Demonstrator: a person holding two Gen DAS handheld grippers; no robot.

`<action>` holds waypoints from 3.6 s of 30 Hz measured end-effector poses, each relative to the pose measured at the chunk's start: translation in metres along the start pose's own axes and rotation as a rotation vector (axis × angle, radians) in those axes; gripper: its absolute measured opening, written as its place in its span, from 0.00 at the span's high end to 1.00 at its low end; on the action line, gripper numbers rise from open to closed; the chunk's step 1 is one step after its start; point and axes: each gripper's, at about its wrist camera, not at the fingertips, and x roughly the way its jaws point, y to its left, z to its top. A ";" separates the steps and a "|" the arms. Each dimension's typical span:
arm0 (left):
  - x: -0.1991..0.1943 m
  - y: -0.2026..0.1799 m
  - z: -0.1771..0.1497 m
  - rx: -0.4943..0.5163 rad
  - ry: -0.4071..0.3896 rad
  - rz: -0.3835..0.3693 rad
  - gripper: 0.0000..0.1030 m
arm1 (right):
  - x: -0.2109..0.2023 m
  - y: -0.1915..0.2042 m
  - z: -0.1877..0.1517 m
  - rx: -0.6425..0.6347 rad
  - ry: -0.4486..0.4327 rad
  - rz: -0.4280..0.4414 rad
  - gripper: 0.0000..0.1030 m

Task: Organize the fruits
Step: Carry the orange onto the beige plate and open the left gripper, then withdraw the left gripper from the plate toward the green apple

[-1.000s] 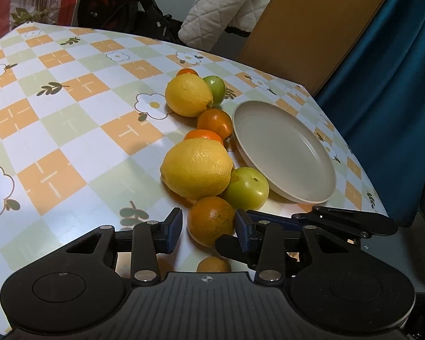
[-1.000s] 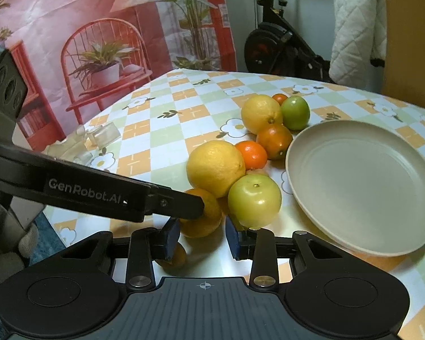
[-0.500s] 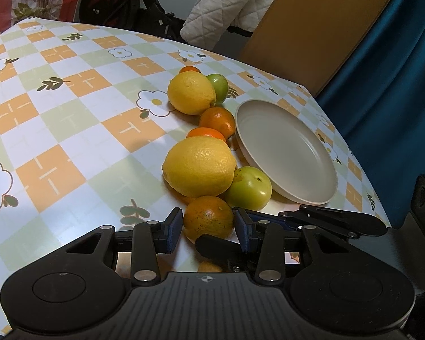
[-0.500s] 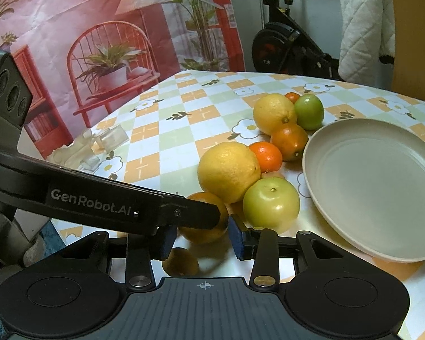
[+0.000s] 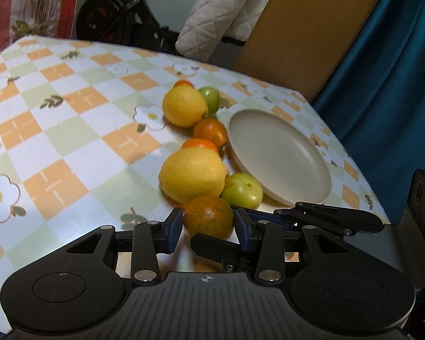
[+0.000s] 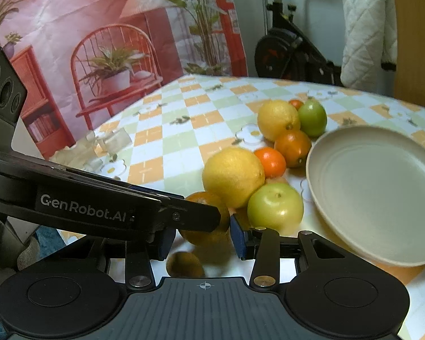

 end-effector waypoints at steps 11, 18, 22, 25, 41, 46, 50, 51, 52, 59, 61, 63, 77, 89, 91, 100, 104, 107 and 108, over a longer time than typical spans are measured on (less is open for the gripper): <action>-0.012 -0.020 0.022 0.084 -0.057 -0.032 0.59 | -0.027 -0.005 0.016 0.003 -0.103 -0.030 0.63; 0.006 -0.034 0.045 0.101 -0.054 -0.068 0.59 | -0.030 -0.025 0.025 0.024 -0.131 -0.075 0.63; 0.020 -0.044 0.060 0.115 -0.051 -0.087 0.59 | -0.032 -0.044 0.032 0.049 -0.157 -0.107 0.63; 0.035 -0.051 0.071 0.124 -0.044 -0.097 0.59 | -0.031 -0.058 0.035 0.060 -0.171 -0.129 0.63; 0.124 -0.056 0.112 0.099 0.047 -0.073 0.58 | 0.020 -0.133 0.049 0.102 -0.128 -0.176 0.63; 0.141 -0.059 0.118 0.109 0.071 -0.060 0.58 | 0.031 -0.148 0.051 0.131 -0.111 -0.181 0.63; 0.146 -0.060 0.117 0.118 0.077 -0.045 0.58 | 0.037 -0.155 0.050 0.150 -0.101 -0.181 0.63; 0.146 -0.060 0.117 0.117 0.079 -0.043 0.58 | 0.038 -0.156 0.050 0.150 -0.099 -0.182 0.63; 0.147 -0.059 0.117 0.116 0.081 -0.040 0.58 | 0.039 -0.156 0.050 0.150 -0.096 -0.183 0.63; 0.151 -0.060 0.119 0.124 0.078 -0.026 0.57 | 0.046 -0.159 0.052 0.155 -0.092 -0.186 0.63; 0.153 -0.062 0.120 0.127 0.077 -0.024 0.57 | 0.046 -0.160 0.053 0.158 -0.091 -0.188 0.63; 0.154 -0.063 0.120 0.130 0.078 -0.021 0.57 | 0.047 -0.161 0.054 0.159 -0.090 -0.192 0.63; 0.123 -0.060 0.117 0.118 0.034 0.005 0.52 | 0.027 -0.155 0.051 0.177 -0.080 -0.221 0.54; 0.068 -0.061 0.101 0.162 -0.065 0.163 0.52 | 0.003 -0.123 0.043 0.153 -0.100 -0.230 0.54; 0.059 -0.059 0.097 0.159 -0.072 0.173 0.52 | 0.001 -0.116 0.041 0.139 -0.102 -0.233 0.54; 0.028 -0.049 0.080 0.132 -0.108 0.183 0.52 | -0.013 -0.084 0.035 0.100 -0.119 -0.235 0.54; 0.016 -0.044 0.072 0.117 -0.125 0.175 0.52 | -0.019 -0.070 0.030 0.076 -0.120 -0.235 0.54; 0.008 -0.041 0.066 0.107 -0.137 0.173 0.52 | -0.024 -0.062 0.027 0.062 -0.124 -0.237 0.55; 0.005 -0.040 0.063 0.102 -0.141 0.173 0.52 | -0.026 -0.060 0.026 0.061 -0.126 -0.236 0.55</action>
